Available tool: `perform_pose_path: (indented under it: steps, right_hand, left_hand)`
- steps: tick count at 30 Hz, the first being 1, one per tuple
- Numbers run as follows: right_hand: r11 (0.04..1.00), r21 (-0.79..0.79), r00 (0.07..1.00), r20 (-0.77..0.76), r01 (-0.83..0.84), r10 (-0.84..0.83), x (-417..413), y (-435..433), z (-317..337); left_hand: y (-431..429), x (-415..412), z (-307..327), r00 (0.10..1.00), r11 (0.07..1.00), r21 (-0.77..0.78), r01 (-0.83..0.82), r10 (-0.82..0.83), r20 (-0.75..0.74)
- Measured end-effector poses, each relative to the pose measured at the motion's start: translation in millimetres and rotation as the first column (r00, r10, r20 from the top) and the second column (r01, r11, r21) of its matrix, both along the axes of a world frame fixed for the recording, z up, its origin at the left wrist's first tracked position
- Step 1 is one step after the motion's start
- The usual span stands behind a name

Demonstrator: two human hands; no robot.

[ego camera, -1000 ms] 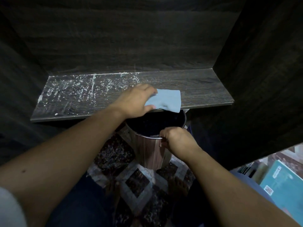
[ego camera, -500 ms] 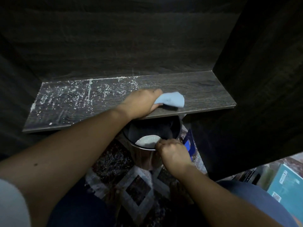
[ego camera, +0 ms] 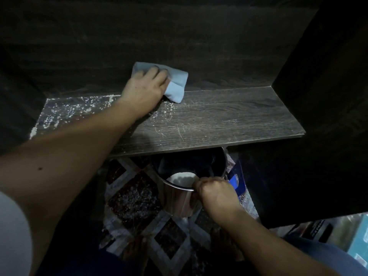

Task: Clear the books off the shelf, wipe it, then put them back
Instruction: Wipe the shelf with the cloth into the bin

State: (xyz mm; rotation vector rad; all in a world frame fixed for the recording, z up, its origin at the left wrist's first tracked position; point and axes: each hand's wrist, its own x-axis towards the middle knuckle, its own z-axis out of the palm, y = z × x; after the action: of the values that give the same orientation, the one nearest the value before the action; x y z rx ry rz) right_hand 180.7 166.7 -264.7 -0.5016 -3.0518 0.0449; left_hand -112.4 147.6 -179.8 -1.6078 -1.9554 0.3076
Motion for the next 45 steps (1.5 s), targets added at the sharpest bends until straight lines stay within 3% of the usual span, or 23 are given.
perform_pose_path:
  steps: [4,9,14,17,25,32,40,45]
  right_hand:
    - [0.995,-0.091,0.999,0.029,0.043,-0.04,-2,3,-7]
    - [0.991,-0.134,0.991,0.13,0.025,-0.007,-5,-2,4]
    - [0.985,-0.171,0.996,0.089,0.035,-0.02,-3,-3,3]
    - [0.985,-0.171,0.998,0.06,0.021,-0.011,0,-3,-1]
    - [0.996,-0.091,0.997,0.077,-0.01,0.017,2,-1,0]
    - [0.996,-0.093,0.998,0.069,-0.002,0.008,5,-5,5]
    - [0.993,-0.091,0.994,0.077,-0.076,0.083,14,-11,12]
    - [0.995,-0.075,0.983,0.166,-0.068,0.08,19,-16,18]
  left_hand:
    - [7,5,-3,0.995,0.998,0.004,-0.055,0.054,0.079]
    - [16,22,-9,0.958,0.968,-0.171,-0.183,0.215,0.188]
    - [24,26,-10,0.755,0.953,-0.227,-0.199,0.297,0.585]
    - [25,22,-12,0.651,0.968,-0.183,-0.173,0.252,0.716]
    - [7,34,-25,0.705,0.986,-0.084,-0.144,0.161,0.691]
    - [-9,59,-16,0.725,0.984,-0.125,-0.124,0.176,0.666]
    - [-32,98,-20,0.725,0.99,-0.067,-0.126,0.137,0.675]
    - [-46,126,-23,0.748,0.986,-0.042,-0.161,0.149,0.646]
